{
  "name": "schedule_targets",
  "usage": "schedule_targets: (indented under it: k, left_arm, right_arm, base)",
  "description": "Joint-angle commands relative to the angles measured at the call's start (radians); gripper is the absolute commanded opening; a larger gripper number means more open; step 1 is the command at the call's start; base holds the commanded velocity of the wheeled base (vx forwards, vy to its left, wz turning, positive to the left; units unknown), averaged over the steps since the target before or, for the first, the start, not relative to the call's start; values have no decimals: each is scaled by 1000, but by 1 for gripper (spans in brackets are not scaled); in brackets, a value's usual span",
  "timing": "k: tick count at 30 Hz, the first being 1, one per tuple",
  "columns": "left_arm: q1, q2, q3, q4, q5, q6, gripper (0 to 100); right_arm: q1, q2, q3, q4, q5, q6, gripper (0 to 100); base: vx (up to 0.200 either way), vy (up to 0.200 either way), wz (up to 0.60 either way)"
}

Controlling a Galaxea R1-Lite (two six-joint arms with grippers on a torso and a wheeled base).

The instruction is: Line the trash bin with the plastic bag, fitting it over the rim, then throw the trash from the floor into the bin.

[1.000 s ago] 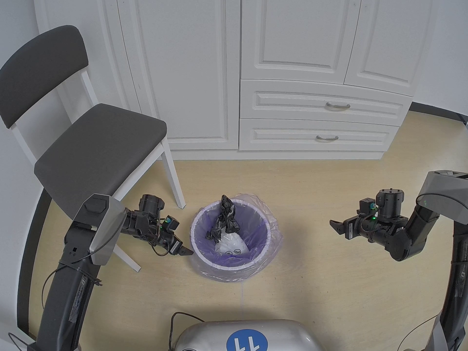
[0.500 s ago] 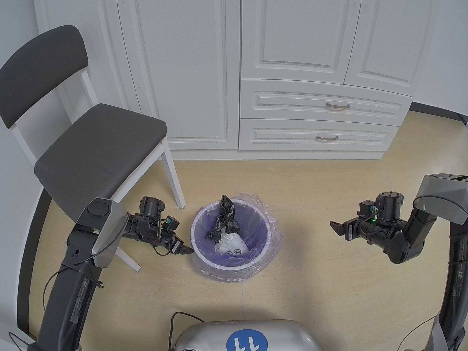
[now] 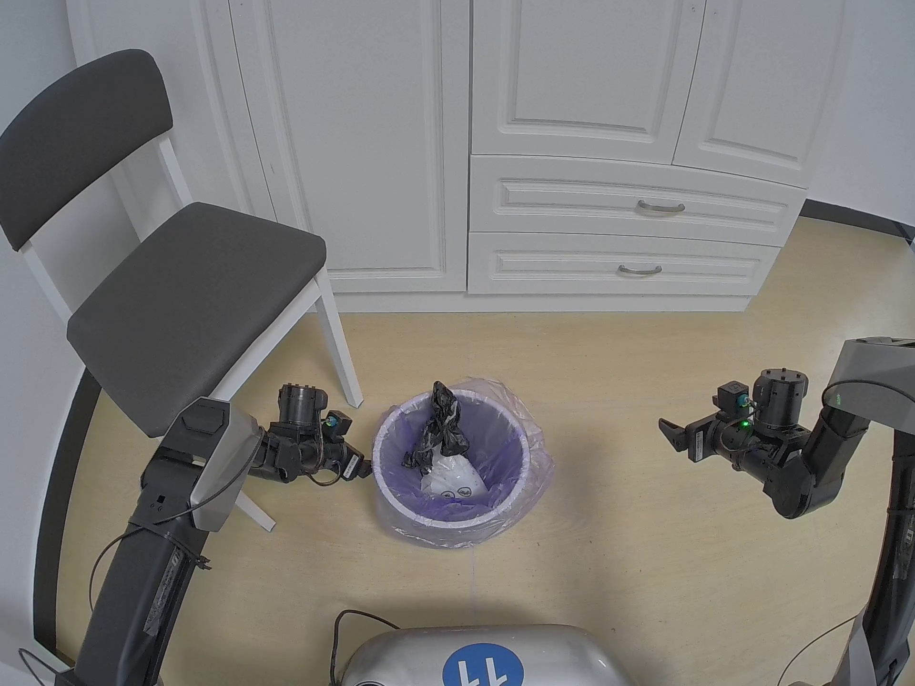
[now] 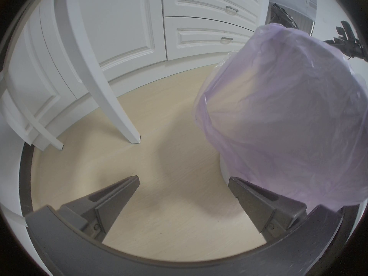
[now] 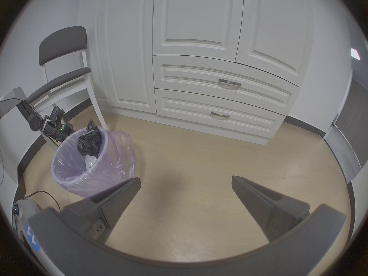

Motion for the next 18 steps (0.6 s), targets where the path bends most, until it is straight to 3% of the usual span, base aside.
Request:
schedule_targets:
  k: [1, 4, 8, 11, 13, 15, 18]
  left_arm:
    - [3, -10, 12, -4, 0, 16, 100]
    - [4, -110, 121, -4, -3, 38, 100]
    - [3, -220, 237, 0, 2, 55, 100]
    - [3, -282, 314, 0, 7, 61, 100]
    - [4, -362, 435, -7, 11, 61, 100]
    - [6, -406, 507, -12, 14, 61, 100]
    - [15, -506, 673, -86, 45, 58, 100]
  right_arm:
    - [4, -32, 14, 7, 4, 0, 100]
    - [76, 74, -62, 2, 4, 43, 100]
    - [187, 219, -247, 53, -41, 269, 100]
    - [207, 259, -358, 194, -42, 295, 100]
    - [213, 304, -517, 405, -42, 325, 100]
    - [215, 341, -609, 487, -42, 362, 100]
    - [207, 437, -924, 738, -41, 488, 100]
  base:
    - [0, 0, 0]
    - [0, 0, 0]
    - [0, 0, 0]
    - [0, 0, 0]
    - [0, 0, 0]
    - [0, 0, 0]
    - [0, 0, 0]
